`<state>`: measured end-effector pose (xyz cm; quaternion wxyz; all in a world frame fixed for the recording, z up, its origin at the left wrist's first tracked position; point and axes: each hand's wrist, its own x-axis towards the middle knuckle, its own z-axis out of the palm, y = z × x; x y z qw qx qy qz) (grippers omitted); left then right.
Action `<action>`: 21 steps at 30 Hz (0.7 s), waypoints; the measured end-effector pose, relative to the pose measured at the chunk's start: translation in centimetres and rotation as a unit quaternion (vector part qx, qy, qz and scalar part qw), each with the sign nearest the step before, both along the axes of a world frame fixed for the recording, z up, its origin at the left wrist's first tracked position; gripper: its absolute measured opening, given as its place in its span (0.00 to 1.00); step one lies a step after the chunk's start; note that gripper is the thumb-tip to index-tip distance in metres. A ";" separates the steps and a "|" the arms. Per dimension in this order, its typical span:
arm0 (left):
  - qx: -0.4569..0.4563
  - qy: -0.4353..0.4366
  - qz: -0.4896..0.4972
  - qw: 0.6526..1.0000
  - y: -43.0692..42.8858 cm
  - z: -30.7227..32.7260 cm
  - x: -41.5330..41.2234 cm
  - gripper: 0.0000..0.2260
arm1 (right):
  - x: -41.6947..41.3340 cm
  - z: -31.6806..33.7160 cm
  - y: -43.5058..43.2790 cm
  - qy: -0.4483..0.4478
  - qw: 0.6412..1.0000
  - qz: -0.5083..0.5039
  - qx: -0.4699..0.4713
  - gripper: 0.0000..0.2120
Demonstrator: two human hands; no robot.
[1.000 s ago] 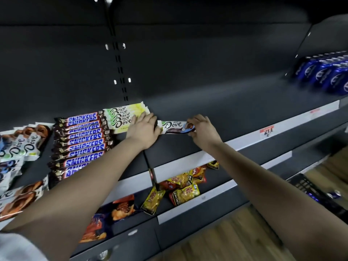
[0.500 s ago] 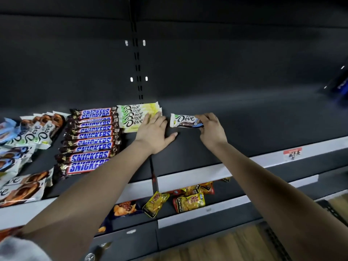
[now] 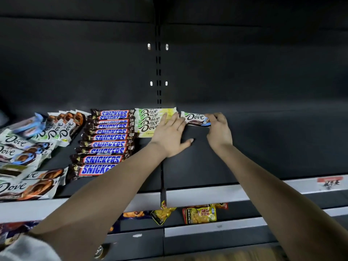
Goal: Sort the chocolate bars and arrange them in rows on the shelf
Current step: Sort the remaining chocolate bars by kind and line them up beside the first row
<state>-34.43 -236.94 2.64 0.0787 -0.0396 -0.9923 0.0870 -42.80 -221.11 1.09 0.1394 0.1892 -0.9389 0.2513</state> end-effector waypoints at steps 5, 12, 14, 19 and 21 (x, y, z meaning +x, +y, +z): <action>-0.007 0.008 0.020 1.000 -0.2 -0.1 -0.4 0.33 | -1.1 -0.1 -0.6 -0.010 1.000 0.004 0.001 0.33; 0.038 0.021 0.017 0.999 -0.7 -0.5 -0.5 0.29 | -2.5 -0.4 -1.6 0.002 1.000 0.017 0.000 0.33; 0.058 0.007 0.005 0.998 -0.9 -0.7 -0.8 0.25 | -2.9 -0.5 -1.8 0.002 1.000 0.021 -0.003 0.33; 0.104 0.006 0.002 0.995 -1.3 -1.3 -1.1 0.20 | -3.5 -0.6 -2.3 0.014 1.000 0.024 -0.012 0.31; 0.112 0.014 0.001 0.994 -1.4 -1.4 -1.1 0.19 | -3.5 -0.6 -2.4 0.011 1.000 0.021 -0.015 0.31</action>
